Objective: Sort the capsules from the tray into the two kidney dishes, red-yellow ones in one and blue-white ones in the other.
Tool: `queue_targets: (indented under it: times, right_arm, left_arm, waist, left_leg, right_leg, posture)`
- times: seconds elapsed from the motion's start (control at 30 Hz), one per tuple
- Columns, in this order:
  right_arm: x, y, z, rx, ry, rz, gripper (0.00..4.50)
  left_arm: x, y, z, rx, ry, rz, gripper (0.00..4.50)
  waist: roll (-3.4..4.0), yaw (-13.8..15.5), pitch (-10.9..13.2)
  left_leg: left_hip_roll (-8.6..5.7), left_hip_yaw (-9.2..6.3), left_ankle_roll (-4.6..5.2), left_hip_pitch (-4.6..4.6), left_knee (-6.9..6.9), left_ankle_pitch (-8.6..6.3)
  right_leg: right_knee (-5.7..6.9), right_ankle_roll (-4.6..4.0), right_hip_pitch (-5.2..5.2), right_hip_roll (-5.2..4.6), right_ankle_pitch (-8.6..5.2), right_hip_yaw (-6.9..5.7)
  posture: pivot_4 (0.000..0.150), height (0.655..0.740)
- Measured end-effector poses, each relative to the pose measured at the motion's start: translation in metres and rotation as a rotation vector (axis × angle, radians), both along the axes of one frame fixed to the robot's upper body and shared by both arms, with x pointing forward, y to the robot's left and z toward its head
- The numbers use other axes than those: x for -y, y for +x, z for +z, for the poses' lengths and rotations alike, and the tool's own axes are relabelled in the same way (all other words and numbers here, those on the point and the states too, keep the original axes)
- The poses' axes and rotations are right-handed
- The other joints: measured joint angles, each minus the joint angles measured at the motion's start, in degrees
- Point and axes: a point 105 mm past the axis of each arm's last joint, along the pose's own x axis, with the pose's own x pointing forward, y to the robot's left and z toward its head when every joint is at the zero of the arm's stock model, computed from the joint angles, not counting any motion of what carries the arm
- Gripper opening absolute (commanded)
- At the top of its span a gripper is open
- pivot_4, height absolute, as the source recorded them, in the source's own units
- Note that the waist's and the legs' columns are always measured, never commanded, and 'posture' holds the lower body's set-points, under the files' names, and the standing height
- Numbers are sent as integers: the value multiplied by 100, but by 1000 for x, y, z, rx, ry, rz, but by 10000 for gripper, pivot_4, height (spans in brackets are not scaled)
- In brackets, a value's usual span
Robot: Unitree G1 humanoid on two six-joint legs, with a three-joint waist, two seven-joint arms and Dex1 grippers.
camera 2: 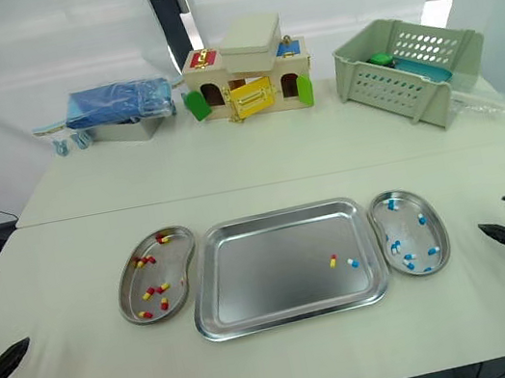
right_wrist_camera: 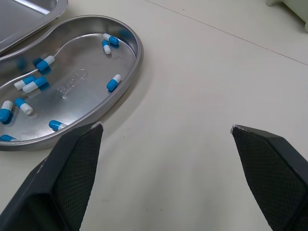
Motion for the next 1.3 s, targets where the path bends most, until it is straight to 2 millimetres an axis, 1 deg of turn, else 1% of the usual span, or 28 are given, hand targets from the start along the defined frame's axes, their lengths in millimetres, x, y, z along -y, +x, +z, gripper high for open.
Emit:
queue_targets:
  times: [0.1, 0.17, 0.27, 0.33, 0.43, 0.53, 0.63, 0.73, 0.8, 0.83, 0.97, 1.03, 1.13, 1.17, 1.27, 1.3]
  right_arm:
    - [0, 1, -3, -17, -10, 10, 45000]
    - [-3, 3, -2, -16, -12, 25, 45000]
    - [-6, 5, 4, -5, -22, 54, 45000]
    - [-10, 5, 9, 0, -38, 83, 45000]
    - [-25, 3, 16, 5, -61, 149, 45000]
    - [-45, -1, 19, -15, -46, 214, 45000]
    - [-67, -7, 23, -37, -43, 283, 45000]
    - [-85, -12, 28, -65, -55, 338, 45000]
    - [-101, -14, 33, -79, -58, 384, 45000]
    - [-111, -14, 37, -79, -60, 412, 45000]
    - [-146, -14, 40, -108, -82, 503, 45000]
    - [-163, -9, 40, -128, -111, 519, 45000]
    - [-181, 2, 36, -145, -144, 503, 45000]
    - [-192, 7, 33, -149, -147, 509, 45000]
    - [-222, 10, 17, -187, -153, 555, 45000]
    - [-227, 11, 13, -199, -162, 557, 45000]
  left_arm:
    - [25, 5, 3, 81, -85, -96, 44677]
    - [44, 7, 4, 107, -121, -179, 44677]
    - [85, 7, 0, 158, -182, -328, 44677]
    - [113, 2, -7, 183, -247, -415, 44677]
    - [149, -11, -17, 184, -319, -522, 44677]
    - [182, -25, -27, 205, -384, -607, 44677]
    - [206, -36, -36, 245, -448, -667, 44677]
    - [216, -48, -40, 255, -442, -730, 44677]
    - [224, -54, -42, 275, -447, -766, 44677]
    - [229, -57, -43, 287, -454, -784, 44677]
    - [241, -60, -41, 333, -454, -840, 44677]
    - [245, -62, -40, 356, -452, -854, 44677]
    - [249, -64, -39, 376, -447, -872, 44677]
    - [251, -65, -39, 379, -445, -879, 44677]
    - [255, -68, -39, 391, -448, -896, 44677]
    - [257, -69, -40, 388, -453, -897, 44677]
  waist:
    - [0, 1, 0]
    - [1, -4, 0]
    - [6, -3, -2]
    - [4, 1, -2]
    - [4, -4, -2]
    - [12, 10, -6]
    - [11, 44, -6]
    - [12, 52, -6]
    - [10, 55, -5]
    - [9, 54, -4]
    - [8, 52, -4]
    - [8, 44, -4]
    - [6, 51, -3]
    - [6, 44, -3]
    - [5, 49, -3]
    - [5, 49, -3]
  left_leg:
    - [1, 0, 0, 0, 1, 0]
    - [1, 1, -1, 0, 1, 0]
    - [0, 9, -1, -1, 2, 0]
    - [0, 8, -1, -4, 2, 0]
    - [1, 7, -1, -3, 2, 0]
    - [-2, 9, -1, -2, 5, 0]
    - [-2, 5, -1, -2, 6, 0]
    - [-4, 7, -1, -3, 6, 0]
    - [-4, 5, -1, -3, 6, 0]
    - [-4, 3, -1, -2, 6, 0]
    - [-4, 2, 0, -5, 5, -1]
    - [-4, 1, 0, -5, 5, -1]
    - [-4, -3, 0, -10, 5, 0]
    - [-4, -3, 0, -10, 5, 0]
    - [-4, -7, -1, -26, 5, 0]
    - [-6, -7, 0, -35, 6, 0]
  right_leg:
    - [0, 0, 1, 0, 0, -1]
    - [1, 0, 0, 0, 0, 0]
    - [-4, 1, 2, -5, 0, 5]
    - [-6, 1, 1, -6, 0, 3]
    - [-5, 1, 2, -4, 1, 3]
    - [-7, 1, 9, -6, 1, 6]
    - [-7, 1, 9, -5, 1, 1]
    - [-8, 1, 9, -5, 1, 4]
    - [-10, 1, 10, -5, 1, 1]
    - [-9, 1, 10, -4, 1, 0]
    - [-12, 1, 10, -4, 1, -1]
    - [-12, 1, 7, -4, 1, 0]
    - [-12, 1, 2, -4, 1, -4]
    - [-11, 1, -1, -4, 1, -2]
    - [-13, 1, -13, -4, 1, -6]
    - [-14, 1, -24, -5, 1, -6]
  posture:
    - [1500, 7400]
    - [1500, 7400]
    - [1500, 7400]
    - [1500, 7400]
    - [1500, 7400]
    - [1500, 7400]
    - [1500, 7400]
    - [1500, 7400]
    - [1500, 7400]
    - [1500, 7400]
    - [1500, 7400]
    - [1500, 7400]
    - [1500, 7400]
    - [1500, 7400]
    - [1500, 7400]
    - [1500, 7400]
